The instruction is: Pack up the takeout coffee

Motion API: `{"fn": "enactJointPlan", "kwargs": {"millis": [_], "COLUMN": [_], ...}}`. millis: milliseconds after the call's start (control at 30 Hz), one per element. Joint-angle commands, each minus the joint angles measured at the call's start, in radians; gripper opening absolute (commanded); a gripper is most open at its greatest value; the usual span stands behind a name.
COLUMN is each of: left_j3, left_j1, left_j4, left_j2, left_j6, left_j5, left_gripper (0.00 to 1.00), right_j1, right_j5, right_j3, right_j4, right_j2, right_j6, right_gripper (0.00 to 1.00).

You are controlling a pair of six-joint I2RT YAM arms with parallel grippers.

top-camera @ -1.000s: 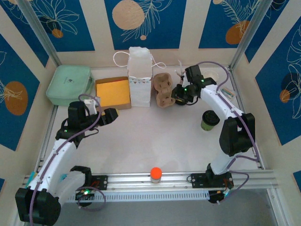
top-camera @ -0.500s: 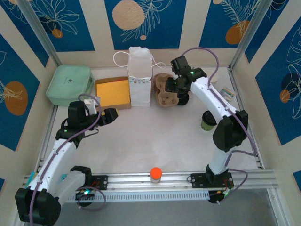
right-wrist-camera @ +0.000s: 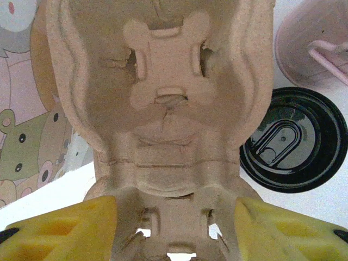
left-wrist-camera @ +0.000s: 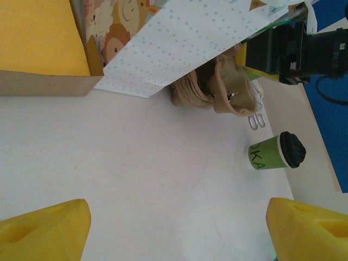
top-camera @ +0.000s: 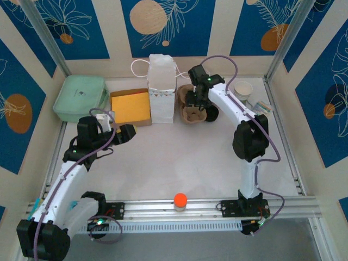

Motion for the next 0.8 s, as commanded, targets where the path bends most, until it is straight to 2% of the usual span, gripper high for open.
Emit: {"fn": "enactJointPlan", "kwargs": {"millis": [0, 467, 767], "left_j3": [0.035, 0.032, 0.031], "left_j1": [0.011, 0.011, 0.012], "left_j4": [-0.015, -0.026, -0.03], "left_j2": [-0.008, -0.011, -0.01], "left_j6": [0.02, 0.03, 0.035], "left_j5": [-0.008, -0.017, -0.021], "left_gripper": [0.84, 0.84, 0.84], "right_j1": [0.014, 0.045, 0.045], "right_j5": [0.028, 0.109, 0.143], "right_j3": [0.056, 0.169, 0.17], "right_j4": [-0.033, -0.087, -0.097], "right_j2": [0.024, 0.125, 0.137], "right_j6": [-0.017, -0.04, -0.036], "right_gripper": [0.58, 0.49, 0.47]}}
